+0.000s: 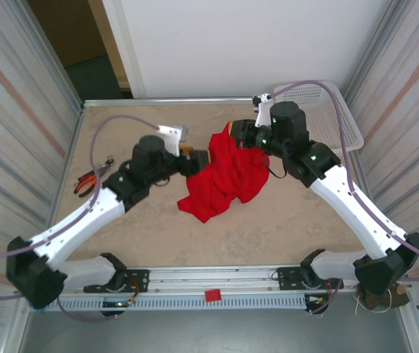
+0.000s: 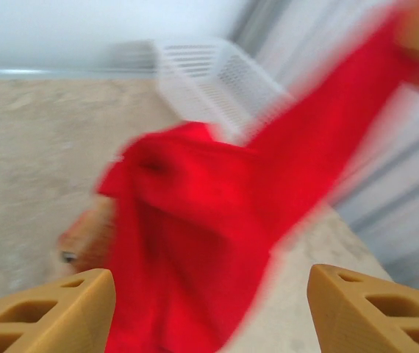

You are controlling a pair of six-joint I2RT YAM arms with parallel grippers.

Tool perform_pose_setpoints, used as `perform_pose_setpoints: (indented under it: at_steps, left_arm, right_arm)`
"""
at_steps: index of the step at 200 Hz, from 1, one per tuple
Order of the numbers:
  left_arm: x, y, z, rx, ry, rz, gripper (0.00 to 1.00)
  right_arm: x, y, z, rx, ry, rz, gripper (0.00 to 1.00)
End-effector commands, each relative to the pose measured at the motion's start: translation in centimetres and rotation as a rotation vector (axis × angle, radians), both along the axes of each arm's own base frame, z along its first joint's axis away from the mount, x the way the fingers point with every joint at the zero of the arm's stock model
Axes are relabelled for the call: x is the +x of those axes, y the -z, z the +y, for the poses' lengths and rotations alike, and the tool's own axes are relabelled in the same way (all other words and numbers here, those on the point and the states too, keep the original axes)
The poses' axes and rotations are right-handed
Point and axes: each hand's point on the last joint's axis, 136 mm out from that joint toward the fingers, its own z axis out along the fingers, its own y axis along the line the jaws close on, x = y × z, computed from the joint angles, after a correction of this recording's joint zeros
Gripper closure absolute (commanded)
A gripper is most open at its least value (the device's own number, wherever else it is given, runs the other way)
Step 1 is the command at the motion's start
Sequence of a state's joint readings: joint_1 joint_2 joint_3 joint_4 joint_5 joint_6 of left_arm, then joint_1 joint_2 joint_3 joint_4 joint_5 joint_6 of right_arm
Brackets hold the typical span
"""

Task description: Fold the inside-out t-shirt

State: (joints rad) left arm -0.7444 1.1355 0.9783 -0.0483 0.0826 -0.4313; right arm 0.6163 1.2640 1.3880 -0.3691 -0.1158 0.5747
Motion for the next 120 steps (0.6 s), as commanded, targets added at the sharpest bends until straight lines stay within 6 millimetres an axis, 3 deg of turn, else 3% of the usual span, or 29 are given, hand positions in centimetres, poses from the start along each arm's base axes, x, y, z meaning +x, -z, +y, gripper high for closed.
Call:
perform_pose_setpoints:
  at_steps: [1, 20, 41, 96, 109, 120]
  left_arm:
    - [0.2, 0.0, -0.4, -0.004, -0.108, -0.064, 0.30]
    - [0.0, -0.2, -3.3, 0.013, -0.074, -0.111, 0.30]
    - [1.1, -0.3, -5.5, 0.032, -0.069, -0.122, 0.29]
    - [4.0, -0.2, -7.7, 0.034, -0.116, -0.142, 0.32]
    - [4.5, 0.1, -7.9, 0.027, -0.128, -0.136, 0.39]
    - [4.9, 0.3, -7.8, 0.012, -0.123, -0.129, 0.61]
  right_arm:
    - [1.1, -1.8, 0.4, 0.076, 0.065, -0.042, 1.00]
    - [1.2, -1.9, 1.3, 0.078, 0.057, -0.038, 1.00]
    - [1.1, -2.2, 1.7, 0.082, 0.053, -0.044, 1.00]
    - [0.2, -2.6, 1.8, 0.101, 0.047, -0.049, 1.00]
    - [0.0, -2.6, 1.9, 0.103, 0.041, -0.045, 1.00]
    - [0.0, -2.6, 1.8, 0.104, 0.044, -0.045, 1.00]
